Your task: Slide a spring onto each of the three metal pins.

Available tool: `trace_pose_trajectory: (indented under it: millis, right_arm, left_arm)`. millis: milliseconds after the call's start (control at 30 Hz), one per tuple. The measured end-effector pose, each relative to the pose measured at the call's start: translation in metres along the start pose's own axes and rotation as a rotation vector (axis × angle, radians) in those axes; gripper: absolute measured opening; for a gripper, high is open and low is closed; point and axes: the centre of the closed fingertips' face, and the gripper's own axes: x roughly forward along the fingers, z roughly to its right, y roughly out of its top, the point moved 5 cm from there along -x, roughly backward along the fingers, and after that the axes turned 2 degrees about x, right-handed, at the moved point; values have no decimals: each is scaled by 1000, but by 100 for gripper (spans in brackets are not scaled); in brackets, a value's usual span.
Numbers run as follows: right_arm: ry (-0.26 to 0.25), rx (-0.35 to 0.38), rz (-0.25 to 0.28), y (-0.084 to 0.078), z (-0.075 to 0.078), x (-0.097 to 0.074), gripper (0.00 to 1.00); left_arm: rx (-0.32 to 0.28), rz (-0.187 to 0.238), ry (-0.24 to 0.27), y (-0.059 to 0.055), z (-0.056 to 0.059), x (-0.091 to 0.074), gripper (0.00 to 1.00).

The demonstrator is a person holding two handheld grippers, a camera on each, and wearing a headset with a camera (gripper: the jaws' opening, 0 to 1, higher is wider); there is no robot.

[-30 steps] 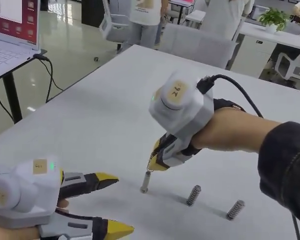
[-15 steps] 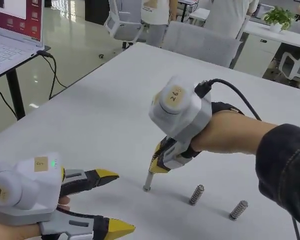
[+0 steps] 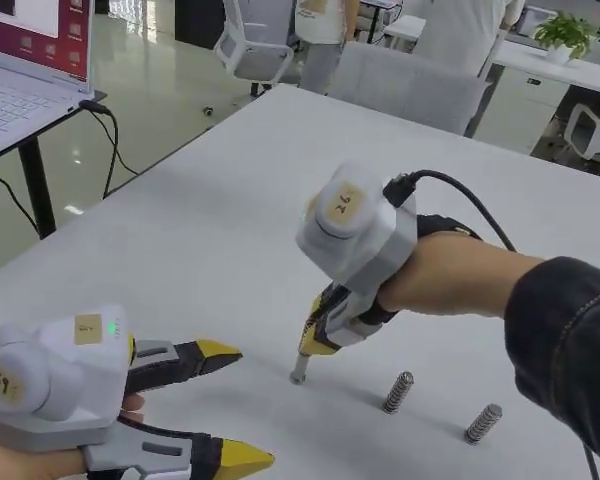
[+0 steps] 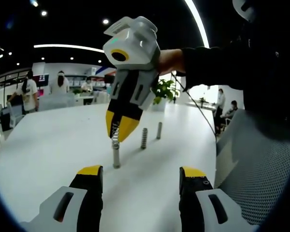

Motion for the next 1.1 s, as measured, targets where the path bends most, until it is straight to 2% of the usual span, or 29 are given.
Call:
trace_pose_trajectory:
  millis: [533,1100]
  right_arm:
    - [30,12,-48,-14,-6,21,8]
    - [45,51,-102,-42,-16,26,8]
  left_arm:
    - [-4,-7,0,-2,2,0,59]
    - [5,-13,-3,-1,4,0,58]
